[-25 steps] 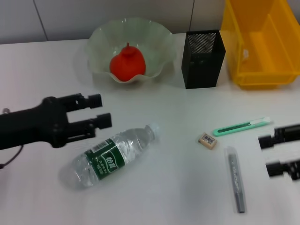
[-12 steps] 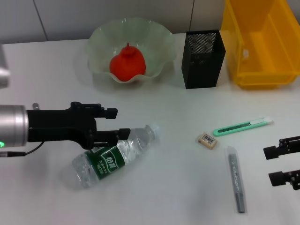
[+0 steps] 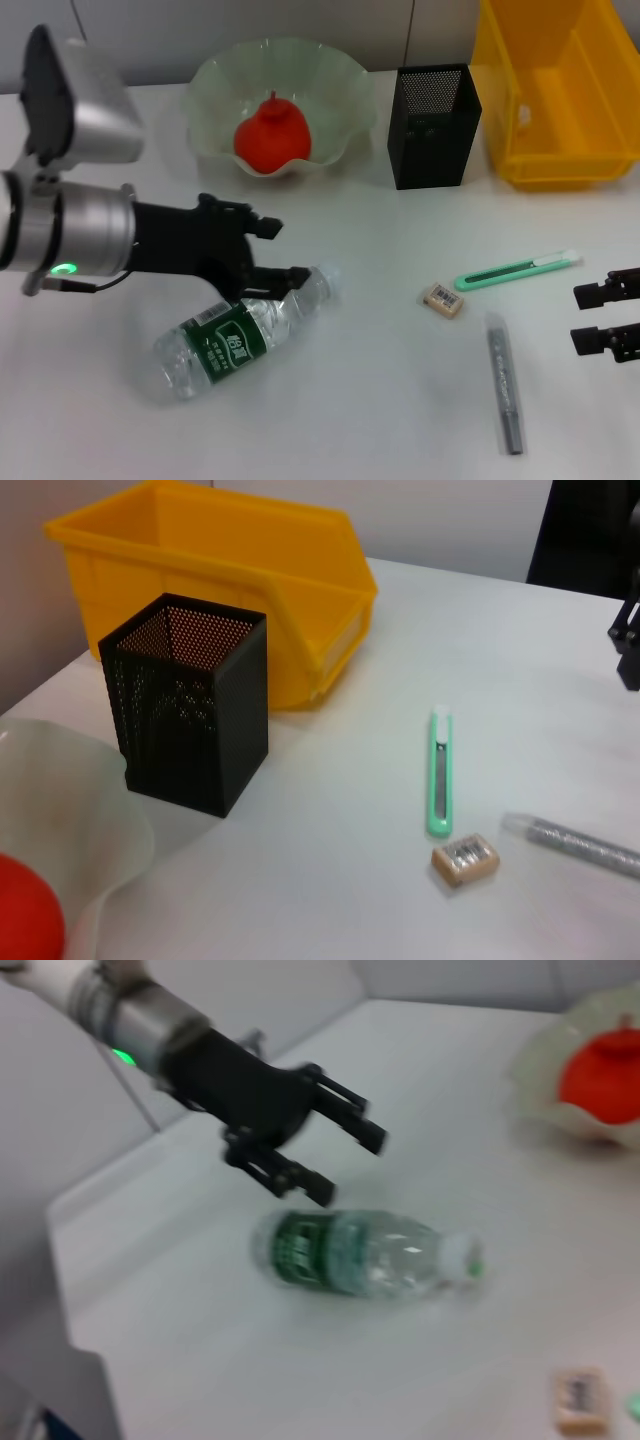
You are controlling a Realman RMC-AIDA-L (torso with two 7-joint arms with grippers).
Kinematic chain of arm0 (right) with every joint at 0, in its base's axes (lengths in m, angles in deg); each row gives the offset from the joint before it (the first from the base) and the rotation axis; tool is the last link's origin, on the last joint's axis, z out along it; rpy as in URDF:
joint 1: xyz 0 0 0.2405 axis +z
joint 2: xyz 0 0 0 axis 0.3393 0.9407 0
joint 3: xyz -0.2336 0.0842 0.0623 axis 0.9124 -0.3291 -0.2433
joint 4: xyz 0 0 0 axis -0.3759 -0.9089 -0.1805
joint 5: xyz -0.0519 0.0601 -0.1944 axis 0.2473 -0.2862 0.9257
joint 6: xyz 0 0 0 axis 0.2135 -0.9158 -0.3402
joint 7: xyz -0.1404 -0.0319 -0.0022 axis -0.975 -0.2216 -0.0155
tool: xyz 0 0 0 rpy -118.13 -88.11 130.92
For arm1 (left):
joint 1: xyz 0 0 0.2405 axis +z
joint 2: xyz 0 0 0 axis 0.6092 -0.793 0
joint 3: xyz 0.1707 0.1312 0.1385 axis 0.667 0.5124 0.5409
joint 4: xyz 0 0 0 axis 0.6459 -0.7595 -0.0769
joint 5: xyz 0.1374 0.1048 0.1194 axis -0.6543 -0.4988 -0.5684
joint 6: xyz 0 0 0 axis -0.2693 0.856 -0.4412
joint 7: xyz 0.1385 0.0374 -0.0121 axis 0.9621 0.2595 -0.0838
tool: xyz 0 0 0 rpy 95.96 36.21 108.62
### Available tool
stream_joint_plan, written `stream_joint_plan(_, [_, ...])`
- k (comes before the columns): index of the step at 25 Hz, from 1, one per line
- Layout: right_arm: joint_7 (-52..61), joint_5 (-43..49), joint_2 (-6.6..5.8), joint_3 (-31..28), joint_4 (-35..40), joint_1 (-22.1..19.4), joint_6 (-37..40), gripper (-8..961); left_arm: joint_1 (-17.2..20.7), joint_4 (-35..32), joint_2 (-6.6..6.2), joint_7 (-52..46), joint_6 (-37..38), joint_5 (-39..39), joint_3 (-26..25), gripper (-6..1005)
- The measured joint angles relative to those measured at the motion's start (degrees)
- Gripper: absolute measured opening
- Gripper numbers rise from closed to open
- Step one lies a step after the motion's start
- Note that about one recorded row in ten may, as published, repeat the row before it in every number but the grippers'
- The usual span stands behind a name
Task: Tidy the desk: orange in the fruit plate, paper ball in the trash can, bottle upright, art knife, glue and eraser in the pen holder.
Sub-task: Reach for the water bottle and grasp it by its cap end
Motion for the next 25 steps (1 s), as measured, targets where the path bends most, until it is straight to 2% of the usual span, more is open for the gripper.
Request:
stream_joint_plan(1, [0.0,1.0,-0.06,0.0,-0.1,0.2,-1.4,728,-0.9,-1.9,0.05,-4.5,-1.2,-0.6,2.6,675])
stream_joint_plan(5, [0.0,2.0,-0.08,0.0,-0.1,0.5,-3.0,727,-1.9,-4.3,0.08,-11.0,-2.8,-1.8,7.4,675])
stream_joint_plan(6, [-0.4,2.2,-0.09,0.1,-0.1,0.5,-3.9,727,-2.1,-5.7,0.13,-14.1,-4.7,-2.9,10.4,675])
stream_joint_plan(11, [-1.1,2.3,-0.08,0.3,0.3,0.6,-4.1,727,-2.2,-6.5,0.17,-17.7,-8.4,-4.4,14.9,675])
stream_joint_plan(16, [-2.0,2.2,0.19,0.3,0.4,0.5,-2.9,727,-3.2,-6.6,0.19,-21.0,-9.4,-8.6,17.6,736])
stream_joint_plan(21, [-2.7,2.2,0.28,0.0,0.5,0.1,-1.8,727,-5.0,-6.6,0.32,-25.6,-10.4,-12.8,20.5,730])
stream_joint_plan(25, [-2.9,2.2,0.31,0.0,0.5,-0.3,-1.3,726,-5.4,-6.5,0.42,-26.0,-11.8,-13.0,20.7,726])
